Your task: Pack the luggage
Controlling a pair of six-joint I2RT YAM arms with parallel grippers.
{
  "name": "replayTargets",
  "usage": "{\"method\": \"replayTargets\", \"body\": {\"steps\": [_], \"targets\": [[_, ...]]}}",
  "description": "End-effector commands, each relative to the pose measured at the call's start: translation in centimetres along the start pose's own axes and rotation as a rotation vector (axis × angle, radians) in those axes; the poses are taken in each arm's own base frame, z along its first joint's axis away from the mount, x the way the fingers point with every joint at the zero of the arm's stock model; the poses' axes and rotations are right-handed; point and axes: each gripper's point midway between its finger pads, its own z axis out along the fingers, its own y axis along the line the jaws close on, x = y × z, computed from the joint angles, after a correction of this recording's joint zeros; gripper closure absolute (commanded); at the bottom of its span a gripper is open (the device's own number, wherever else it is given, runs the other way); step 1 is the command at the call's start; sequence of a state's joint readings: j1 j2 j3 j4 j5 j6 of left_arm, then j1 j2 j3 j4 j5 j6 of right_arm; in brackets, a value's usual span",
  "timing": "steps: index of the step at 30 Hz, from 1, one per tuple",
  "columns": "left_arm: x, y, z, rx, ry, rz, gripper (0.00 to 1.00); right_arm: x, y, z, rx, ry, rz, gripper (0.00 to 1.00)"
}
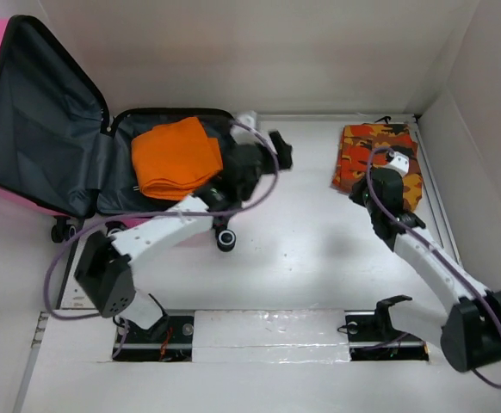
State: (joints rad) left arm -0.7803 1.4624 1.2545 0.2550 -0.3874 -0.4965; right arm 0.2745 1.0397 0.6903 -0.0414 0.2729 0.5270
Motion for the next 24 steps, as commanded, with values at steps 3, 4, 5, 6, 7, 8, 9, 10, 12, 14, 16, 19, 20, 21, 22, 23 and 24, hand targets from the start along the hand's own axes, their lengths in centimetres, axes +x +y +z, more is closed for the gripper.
{"method": "replayTargets", "body": {"steps": [3,4,5,6,7,8,9,10,12,14,16,19,20,21,22,23,24], "targets": [[11.7,-1.9,-2.0,-0.008,0.143,0.060,0.29,-0.9,-4.0,5.4,0.173,0.046,0.028,0.69],[12.7,-2.4,-2.6,0.008,0.156,0.066,0.29,-1.4,-4.2,6.4,0.161,0.062,0.030,0.59],[13.7,-2.4,-3.2,0.009,0.171,0.081,0.29,0.4,-4.9,7.9,0.178,0.123,0.026,0.44],[14.6,-2.7,-3.7,0.024,0.181,0.085,0.29,0.9,-5.1,8.6,0.171,0.151,0.017,0.41],[15.5,-2.9,-5.1,0.048,0.196,0.092,0.29,1.6,-4.7,9.3,0.140,0.191,0.016,0.37],[15.6,-3.1,-5.6,0.063,0.194,0.087,0.29,1.3,-4.2,10.0,0.125,0.205,0.018,0.36],[15.8,-3.0,-6.1,0.072,0.197,0.087,0.29,2.8,-4.6,10.9,0.139,0.254,0.014,0.36],[16.2,-2.9,-7.2,0.101,0.213,0.084,0.29,3.0,-4.7,11.4,0.143,0.261,0.013,0.36],[15.9,-3.0,-7.9,0.130,0.209,0.046,0.29,2.9,-3.9,12.3,0.136,0.270,0.007,0.35],[16.0,-2.5,-9.0,0.157,0.223,0.041,0.30,4.8,-4.5,13.1,0.178,0.338,-0.010,0.35],[15.8,-2.3,-9.7,0.169,0.226,0.011,0.30,5.4,-4.8,14.4,0.203,0.362,-0.016,0.35],[15.7,-1.7,-11.2,0.197,0.225,-0.010,0.30,6.8,-5.1,15.6,0.225,0.425,-0.012,0.57],[15.5,-1.5,-11.5,0.203,0.218,-0.016,0.30,7.1,-5.2,15.6,0.237,0.441,-0.003,0.59],[15.1,-0.9,-12.1,0.199,0.208,-0.020,0.30,7.1,-5.2,15.8,0.239,0.445,-0.004,0.59],[15.0,-0.7,-12.3,0.201,0.205,-0.023,0.30,6.5,-4.8,16.2,0.232,0.432,-0.002,0.61],[14.7,-0.5,-12.6,0.205,0.200,-0.027,0.30,6.9,-5.2,16.5,0.251,0.448,-0.007,0.61],[13.9,-0.1,-13.0,0.203,0.177,-0.028,0.30,7.4,-5.5,16.2,0.267,0.483,-0.022,0.61]]}}
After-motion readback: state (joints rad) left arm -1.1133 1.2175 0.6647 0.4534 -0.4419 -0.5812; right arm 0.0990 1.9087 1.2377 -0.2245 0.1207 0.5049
